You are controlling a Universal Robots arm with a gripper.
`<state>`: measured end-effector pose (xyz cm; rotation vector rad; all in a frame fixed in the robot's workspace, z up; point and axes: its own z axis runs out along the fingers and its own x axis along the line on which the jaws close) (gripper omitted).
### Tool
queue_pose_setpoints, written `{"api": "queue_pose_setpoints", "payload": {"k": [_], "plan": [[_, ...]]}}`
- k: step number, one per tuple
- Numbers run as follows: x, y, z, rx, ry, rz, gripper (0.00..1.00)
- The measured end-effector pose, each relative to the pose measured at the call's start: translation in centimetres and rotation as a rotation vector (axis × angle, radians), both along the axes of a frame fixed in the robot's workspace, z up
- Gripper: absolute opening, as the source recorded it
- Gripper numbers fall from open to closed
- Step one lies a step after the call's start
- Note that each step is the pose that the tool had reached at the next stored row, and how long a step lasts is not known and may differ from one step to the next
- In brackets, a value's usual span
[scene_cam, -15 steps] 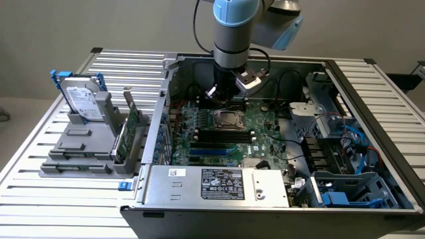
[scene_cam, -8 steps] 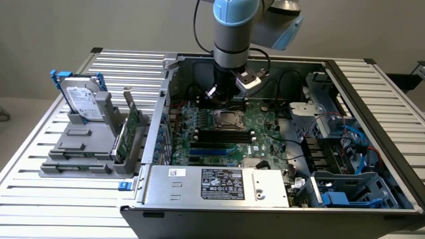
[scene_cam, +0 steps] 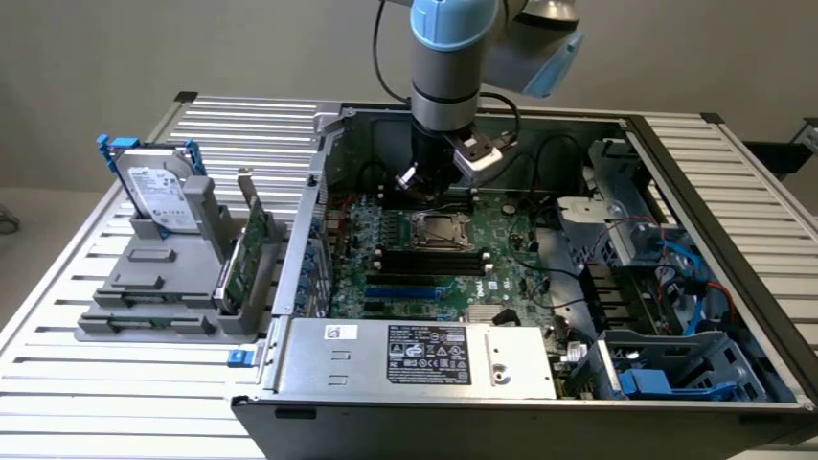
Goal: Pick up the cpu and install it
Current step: 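Install the first cpu locking lever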
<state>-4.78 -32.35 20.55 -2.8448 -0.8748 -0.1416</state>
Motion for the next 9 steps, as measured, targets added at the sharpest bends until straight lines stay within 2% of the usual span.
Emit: {"api": "queue_pose_setpoints", "payload": {"k": [6,9], "plan": [[0.02,0.12,-0.03,-0.0006,0.0000,0.003,0.11],[0.04,0.13,-0.05,-0.0043,-0.0001,0.003,0.11]]}}
